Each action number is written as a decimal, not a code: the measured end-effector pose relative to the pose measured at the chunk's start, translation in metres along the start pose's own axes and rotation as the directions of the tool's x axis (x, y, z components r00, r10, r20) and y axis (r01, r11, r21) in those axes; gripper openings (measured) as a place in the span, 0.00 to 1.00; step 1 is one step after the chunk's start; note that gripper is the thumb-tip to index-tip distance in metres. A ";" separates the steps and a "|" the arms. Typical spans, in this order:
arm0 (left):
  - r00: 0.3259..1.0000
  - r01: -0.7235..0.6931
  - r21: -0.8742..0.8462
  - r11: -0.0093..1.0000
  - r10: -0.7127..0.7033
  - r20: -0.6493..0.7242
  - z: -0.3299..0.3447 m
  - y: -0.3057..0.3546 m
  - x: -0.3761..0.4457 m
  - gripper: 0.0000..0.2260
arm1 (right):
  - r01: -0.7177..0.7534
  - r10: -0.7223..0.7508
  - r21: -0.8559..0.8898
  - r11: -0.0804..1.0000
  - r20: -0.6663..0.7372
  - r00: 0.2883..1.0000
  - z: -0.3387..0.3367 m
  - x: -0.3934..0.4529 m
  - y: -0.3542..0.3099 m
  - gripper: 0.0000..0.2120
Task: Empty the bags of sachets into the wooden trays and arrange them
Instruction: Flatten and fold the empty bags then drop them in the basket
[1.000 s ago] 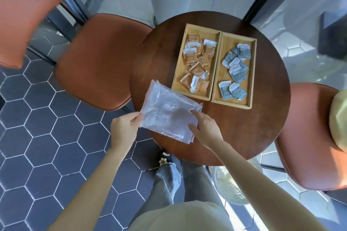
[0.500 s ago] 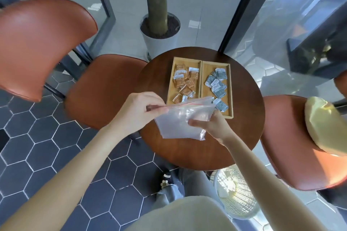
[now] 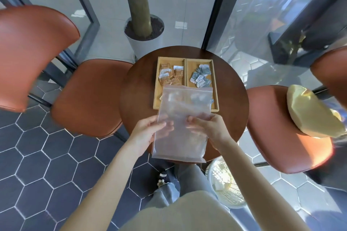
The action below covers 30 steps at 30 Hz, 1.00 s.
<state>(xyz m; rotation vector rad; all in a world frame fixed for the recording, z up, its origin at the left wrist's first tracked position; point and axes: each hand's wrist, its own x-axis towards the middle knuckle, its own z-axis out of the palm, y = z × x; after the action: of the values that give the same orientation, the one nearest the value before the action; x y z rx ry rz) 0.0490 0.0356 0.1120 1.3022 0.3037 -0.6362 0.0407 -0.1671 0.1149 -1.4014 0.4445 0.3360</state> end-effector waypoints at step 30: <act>0.998 0.035 0.201 0.979 -0.046 0.049 -0.010 0.003 0.018 0.15 | 0.029 -0.043 -0.179 0.983 -0.076 0.996 -0.018 0.006 0.010 0.03</act>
<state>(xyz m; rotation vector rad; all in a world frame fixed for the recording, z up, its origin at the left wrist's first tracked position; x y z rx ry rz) 0.0666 0.0405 0.1015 1.4716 0.2269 -0.7501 0.0389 -0.1833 0.1014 -1.5991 0.4625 0.2970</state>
